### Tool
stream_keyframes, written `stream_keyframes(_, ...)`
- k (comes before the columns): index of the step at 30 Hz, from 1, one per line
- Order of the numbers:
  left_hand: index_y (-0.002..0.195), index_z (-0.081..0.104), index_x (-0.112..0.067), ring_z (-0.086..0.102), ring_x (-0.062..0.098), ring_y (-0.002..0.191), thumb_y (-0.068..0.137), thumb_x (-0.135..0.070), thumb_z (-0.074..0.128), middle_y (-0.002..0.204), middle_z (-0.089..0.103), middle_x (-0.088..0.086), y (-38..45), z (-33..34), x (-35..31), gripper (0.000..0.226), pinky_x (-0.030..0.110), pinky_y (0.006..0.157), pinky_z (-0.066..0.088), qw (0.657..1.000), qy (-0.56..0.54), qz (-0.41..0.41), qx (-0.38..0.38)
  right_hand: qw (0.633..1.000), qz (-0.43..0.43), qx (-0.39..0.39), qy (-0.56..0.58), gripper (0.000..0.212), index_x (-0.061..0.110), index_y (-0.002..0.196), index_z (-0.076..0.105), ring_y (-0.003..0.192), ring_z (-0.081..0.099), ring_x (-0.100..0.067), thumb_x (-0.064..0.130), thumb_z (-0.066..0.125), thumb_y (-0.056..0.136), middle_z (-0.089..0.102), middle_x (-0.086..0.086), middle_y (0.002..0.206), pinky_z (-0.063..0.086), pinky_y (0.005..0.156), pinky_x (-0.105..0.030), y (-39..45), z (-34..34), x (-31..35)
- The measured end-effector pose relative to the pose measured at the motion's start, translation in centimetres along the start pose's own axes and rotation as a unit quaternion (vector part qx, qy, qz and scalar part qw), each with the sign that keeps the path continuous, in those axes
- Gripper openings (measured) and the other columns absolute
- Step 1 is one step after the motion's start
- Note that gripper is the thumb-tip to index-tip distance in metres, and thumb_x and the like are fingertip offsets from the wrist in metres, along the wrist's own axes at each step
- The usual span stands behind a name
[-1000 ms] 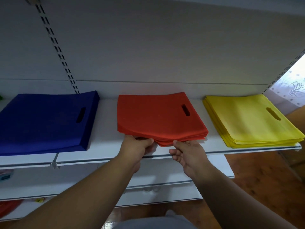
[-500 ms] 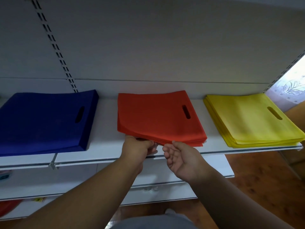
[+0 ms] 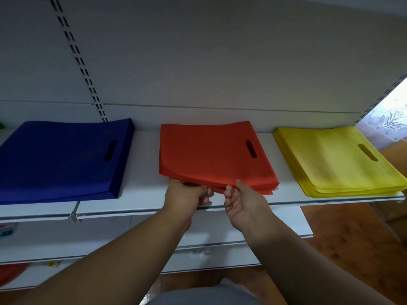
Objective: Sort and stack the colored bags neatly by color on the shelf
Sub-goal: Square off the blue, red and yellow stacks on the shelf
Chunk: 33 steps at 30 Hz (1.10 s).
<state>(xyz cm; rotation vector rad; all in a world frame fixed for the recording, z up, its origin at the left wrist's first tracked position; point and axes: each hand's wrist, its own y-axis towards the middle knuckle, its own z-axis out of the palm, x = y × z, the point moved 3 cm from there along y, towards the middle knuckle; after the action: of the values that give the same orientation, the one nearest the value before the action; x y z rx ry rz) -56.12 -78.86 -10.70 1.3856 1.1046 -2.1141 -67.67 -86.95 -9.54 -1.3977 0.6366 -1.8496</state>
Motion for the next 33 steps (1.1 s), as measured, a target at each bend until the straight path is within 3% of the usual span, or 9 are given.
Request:
stream_keyframes(5,0.112,0.056,-0.003,0.074,0.032,0.081,0.082,0.015,0.062,0.089,0.072,0.022,0.0,-0.2,0.0,0.035,0.046,0.072,0.061,1.0,0.004,-0.006,0.006,0.999,-0.02,-0.015,-0.041,0.014,0.005,0.097,0.063,0.054,0.069,-0.015,0.018,0.06,0.097,0.071,-0.01,0.074,0.05,0.049,-0.025,-0.3,-0.6,-0.5)
stream_keyframes(8,0.11,0.058,-0.001,0.074,0.031,0.08,0.082,0.017,0.061,0.088,0.073,0.02,0.0,-0.3,0.0,0.033,0.046,0.074,0.061,1.0,0.004,-0.008,0.004,0.997,-0.011,-0.013,-0.078,0.025,-0.001,0.1,0.062,0.061,0.072,-0.02,0.024,0.057,0.099,0.074,-0.014,0.082,0.052,0.052,-0.028,-0.5,-0.9,-0.9)
stream_keyframes(11,0.11,0.058,-0.002,0.074,0.031,0.08,0.082,0.015,0.061,0.086,0.073,0.019,0.0,-0.4,0.0,0.033,0.047,0.075,0.061,1.0,0.007,-0.004,0.002,0.994,0.014,0.009,-0.109,0.036,-0.005,0.102,0.06,0.062,0.073,-0.022,0.031,0.053,0.101,0.074,-0.015,0.079,0.053,0.051,-0.027,-0.9,-0.6,-1.0)
stream_keyframes(19,0.113,0.054,-0.002,0.074,0.033,0.079,0.087,0.007,0.061,0.084,0.072,0.021,0.1,-0.5,0.2,0.028,0.047,0.071,0.061,1.0,-0.008,-0.009,-0.01,0.99,0.012,0.019,-0.142,0.042,-0.008,0.106,0.059,0.061,0.073,-0.022,0.032,0.047,0.103,0.074,-0.015,0.073,0.053,0.046,-0.024,-0.2,0.4,0.9)
stream_keyframes(21,0.113,0.056,-0.001,0.074,0.032,0.08,0.087,0.008,0.061,0.085,0.072,0.022,0.0,-0.6,0.3,0.028,0.041,0.068,0.061,1.0,-0.01,-0.009,-0.006,0.984,0.033,0.03,-0.17,0.048,-0.008,0.104,0.06,0.063,0.073,-0.024,0.038,0.045,0.103,0.074,-0.017,0.076,0.053,0.047,-0.025,-0.3,0.0,0.4)
stream_keyframes(24,0.114,0.055,0.0,0.073,0.033,0.082,0.086,0.011,0.061,0.088,0.072,0.024,-0.2,-0.7,0.1,0.03,0.035,0.063,0.058,1.0,-0.027,-0.011,-0.001,0.986,0.09,0.067,-0.123,0.056,-0.011,0.111,0.056,0.072,0.074,-0.03,0.043,0.042,0.103,0.073,-0.023,0.084,0.055,0.051,-0.028,-0.6,-0.3,-0.5)
stream_keyframes(27,0.115,0.055,0.001,0.073,0.035,0.084,0.082,0.015,0.064,0.095,0.071,0.024,0.0,-0.9,0.1,0.036,0.04,0.07,0.06,0.999,-0.052,-0.011,-0.009,0.989,0.118,0.089,-0.007,0.059,-0.011,0.129,0.044,0.09,0.07,-0.037,0.042,0.046,0.102,0.066,-0.03,0.105,0.057,0.071,-0.039,-0.3,0.3,-0.3)
stream_keyframes(30,0.116,0.056,-0.004,0.073,0.035,0.086,0.082,0.014,0.067,0.1,0.072,0.019,0.0,-1.1,0.0,0.04,0.047,0.079,0.06,0.998,-0.056,0.0,-0.009,0.994,0.062,0.058,0.067,0.051,-0.001,0.135,0.043,0.098,0.064,-0.038,0.034,0.055,0.1,0.061,-0.029,0.114,0.053,0.089,-0.044,0.3,0.4,0.7)
stream_keyframes(33,0.113,0.056,-0.002,0.074,0.033,0.08,0.084,0.011,0.067,0.093,0.073,0.018,-0.2,-1.6,-0.3,0.034,0.044,0.075,0.06,0.998,-0.057,-0.004,-0.023,0.996,-0.067,-0.014,0.06,0.034,0.011,0.125,0.052,0.102,0.066,-0.034,0.02,0.065,0.094,0.064,-0.018,0.116,0.054,0.093,-0.048,1.3,-1.7,2.8)
